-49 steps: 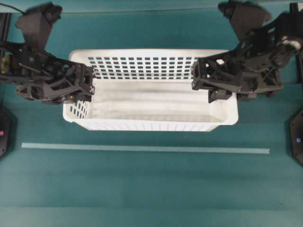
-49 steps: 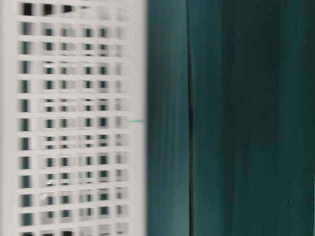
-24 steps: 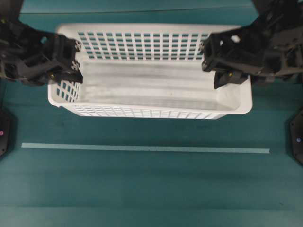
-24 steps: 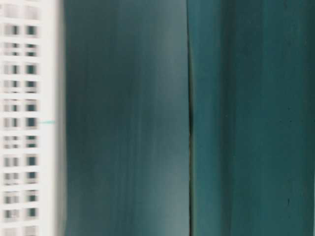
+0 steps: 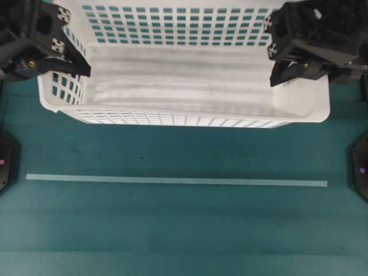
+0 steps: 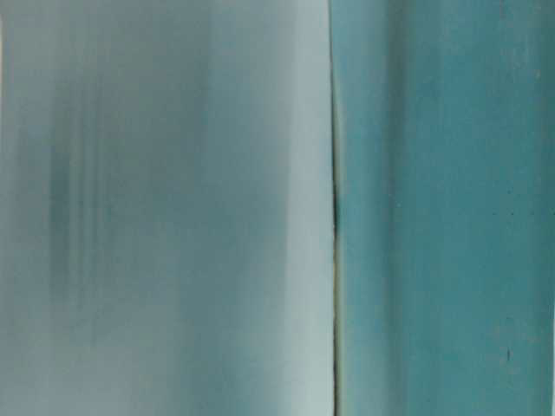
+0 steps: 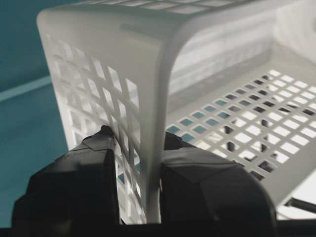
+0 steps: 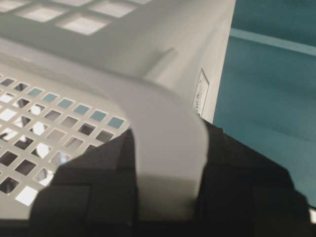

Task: Lift the white basket with both hands.
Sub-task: 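Lift the basket with both grippers and carry it away from the front, then hold the basket raised with both grippers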

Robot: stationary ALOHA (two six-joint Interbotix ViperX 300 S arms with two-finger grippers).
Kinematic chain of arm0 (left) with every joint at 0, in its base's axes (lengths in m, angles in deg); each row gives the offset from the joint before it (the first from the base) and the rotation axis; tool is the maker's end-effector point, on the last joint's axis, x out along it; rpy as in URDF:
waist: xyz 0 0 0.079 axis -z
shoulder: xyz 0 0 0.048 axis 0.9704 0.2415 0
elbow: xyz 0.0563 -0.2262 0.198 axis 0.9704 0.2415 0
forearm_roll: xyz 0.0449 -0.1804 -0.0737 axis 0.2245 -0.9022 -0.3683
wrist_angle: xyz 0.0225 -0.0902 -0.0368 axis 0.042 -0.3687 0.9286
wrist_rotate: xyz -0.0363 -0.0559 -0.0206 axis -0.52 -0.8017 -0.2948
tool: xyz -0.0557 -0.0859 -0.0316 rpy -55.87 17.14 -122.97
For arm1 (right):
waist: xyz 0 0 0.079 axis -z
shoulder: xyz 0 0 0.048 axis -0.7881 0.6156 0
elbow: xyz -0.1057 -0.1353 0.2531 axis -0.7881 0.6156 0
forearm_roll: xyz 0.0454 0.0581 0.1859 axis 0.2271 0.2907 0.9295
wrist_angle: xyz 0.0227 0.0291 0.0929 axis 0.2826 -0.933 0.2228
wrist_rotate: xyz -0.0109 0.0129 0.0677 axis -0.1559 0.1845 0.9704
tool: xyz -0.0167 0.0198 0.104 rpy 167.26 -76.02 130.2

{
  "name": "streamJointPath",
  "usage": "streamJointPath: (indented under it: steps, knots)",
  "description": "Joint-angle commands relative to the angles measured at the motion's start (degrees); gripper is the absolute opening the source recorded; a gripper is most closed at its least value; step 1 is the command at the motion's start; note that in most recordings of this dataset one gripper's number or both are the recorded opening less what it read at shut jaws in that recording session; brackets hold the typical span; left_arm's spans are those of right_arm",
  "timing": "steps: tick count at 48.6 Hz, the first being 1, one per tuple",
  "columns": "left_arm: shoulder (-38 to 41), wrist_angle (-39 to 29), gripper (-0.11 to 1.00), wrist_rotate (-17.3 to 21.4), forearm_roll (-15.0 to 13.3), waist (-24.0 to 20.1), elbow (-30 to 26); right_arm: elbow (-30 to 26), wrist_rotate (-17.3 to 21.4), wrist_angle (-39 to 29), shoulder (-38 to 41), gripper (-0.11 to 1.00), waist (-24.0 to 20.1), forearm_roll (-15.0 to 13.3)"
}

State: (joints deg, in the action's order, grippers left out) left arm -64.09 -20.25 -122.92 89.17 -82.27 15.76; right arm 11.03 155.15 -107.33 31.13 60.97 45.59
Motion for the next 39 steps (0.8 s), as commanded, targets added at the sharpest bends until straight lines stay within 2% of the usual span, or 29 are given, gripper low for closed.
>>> streamJointPath:
  steps: [1,24,39]
  knots:
    - [1.3,2.4,0.08,2.7,-0.2,0.7,-6.0,-3.3,-2.5,1.1,2.0,0.19,-2.5,0.8]
    - [4.0,-1.2,0.08,2.7,-0.3,2.5,-12.8,-15.6,-5.7,-9.0,7.2,0.19,-2.6,1.1]
    - [3.7,-1.8,0.08,2.8,-0.3,2.8,-15.4,-20.0,-7.4,-9.4,8.0,0.19,-2.6,0.8]
